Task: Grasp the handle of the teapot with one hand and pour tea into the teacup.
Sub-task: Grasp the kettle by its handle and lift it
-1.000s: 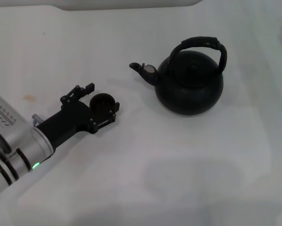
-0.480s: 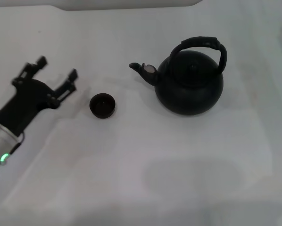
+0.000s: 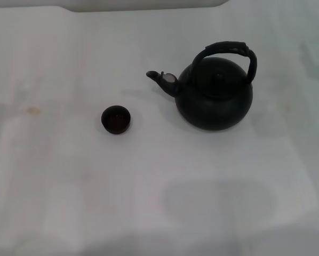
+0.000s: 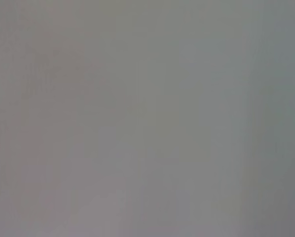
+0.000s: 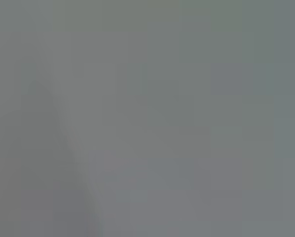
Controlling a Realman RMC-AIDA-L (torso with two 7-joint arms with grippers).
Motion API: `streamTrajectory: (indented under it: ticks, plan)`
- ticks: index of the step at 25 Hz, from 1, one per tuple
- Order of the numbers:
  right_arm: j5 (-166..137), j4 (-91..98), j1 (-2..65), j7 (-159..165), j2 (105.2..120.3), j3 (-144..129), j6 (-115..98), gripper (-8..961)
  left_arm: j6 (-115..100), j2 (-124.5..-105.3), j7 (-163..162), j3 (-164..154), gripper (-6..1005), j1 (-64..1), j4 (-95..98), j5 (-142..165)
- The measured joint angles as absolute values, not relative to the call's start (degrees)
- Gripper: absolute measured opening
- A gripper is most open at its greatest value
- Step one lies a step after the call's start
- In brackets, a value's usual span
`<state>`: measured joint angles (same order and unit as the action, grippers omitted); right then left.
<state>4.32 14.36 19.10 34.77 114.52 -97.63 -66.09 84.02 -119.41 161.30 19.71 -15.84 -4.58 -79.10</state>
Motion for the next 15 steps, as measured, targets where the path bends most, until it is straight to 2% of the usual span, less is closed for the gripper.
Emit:
streamTrajectory:
  ticks: [9,15]
  plan:
    - [-6.14,21.58,12.11,42.46,112.22,-98.90,-69.53,655,82.56,-119.09,161.34,20.10,871,-16.83,-4.88,-90.78]
    - [-12.27,34.69,3.65,42.98,111.77,-98.51,-65.02,656,80.10,-119.00,161.37,20.13,871,-18.30,-4.51,-91.67]
